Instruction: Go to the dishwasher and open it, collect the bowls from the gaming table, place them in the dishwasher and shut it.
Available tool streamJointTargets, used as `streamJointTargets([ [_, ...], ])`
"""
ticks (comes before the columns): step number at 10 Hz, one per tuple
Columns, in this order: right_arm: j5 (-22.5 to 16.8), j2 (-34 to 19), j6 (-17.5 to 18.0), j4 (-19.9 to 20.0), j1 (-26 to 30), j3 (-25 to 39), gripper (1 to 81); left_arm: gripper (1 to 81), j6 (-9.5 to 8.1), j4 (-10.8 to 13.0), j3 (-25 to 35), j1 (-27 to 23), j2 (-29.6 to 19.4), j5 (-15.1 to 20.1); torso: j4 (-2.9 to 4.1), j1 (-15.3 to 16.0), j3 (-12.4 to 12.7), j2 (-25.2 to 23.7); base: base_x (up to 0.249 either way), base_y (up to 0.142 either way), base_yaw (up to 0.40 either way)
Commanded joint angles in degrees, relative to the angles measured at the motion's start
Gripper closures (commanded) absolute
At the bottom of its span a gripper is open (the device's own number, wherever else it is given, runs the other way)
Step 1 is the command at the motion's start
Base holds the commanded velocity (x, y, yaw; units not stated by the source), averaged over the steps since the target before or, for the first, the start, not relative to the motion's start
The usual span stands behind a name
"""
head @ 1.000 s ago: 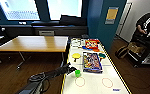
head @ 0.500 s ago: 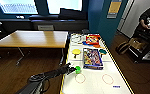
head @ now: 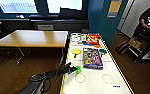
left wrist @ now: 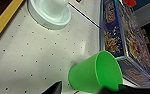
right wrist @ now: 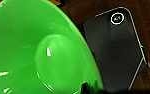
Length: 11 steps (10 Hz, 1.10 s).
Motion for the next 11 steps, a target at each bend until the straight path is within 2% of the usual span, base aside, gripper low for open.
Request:
streamJointTargets([
  [1,-3.5,-1.5,-0.7,-0.9,2.2,1.9,81.1,1.0,0.01,0.3,0.4,-9.7,0.5,0.9,0.0,0.0,0.0,0.0,0.0,0.0,0.0],
  [8,-3.6,-1.3,-0.7,-0.9,2.3,1.8,81.1,1.0,0.09,0.4,0.2,-9.7,0.2,0.0,0.0,0.0,0.0,0.0,0.0,0.0,0.0],
  [9,-3.6,-1.3,-0.7,-0.9,2.3,1.7,81.1,1.0,0.01,1.5,0.2,-9.7,0.5,-0.3,0.0,0.0,0.0,0.0,0.0,0.0,0.0],
  [11,-3.5,-1.2,-0.7,-0.8,2.4,1.4,81.1,1.0,0.09,1.6,0.3,-9.1,0.9,-0.4,0.0,0.0,0.0,0.0,0.0,0.0,0.0],
])
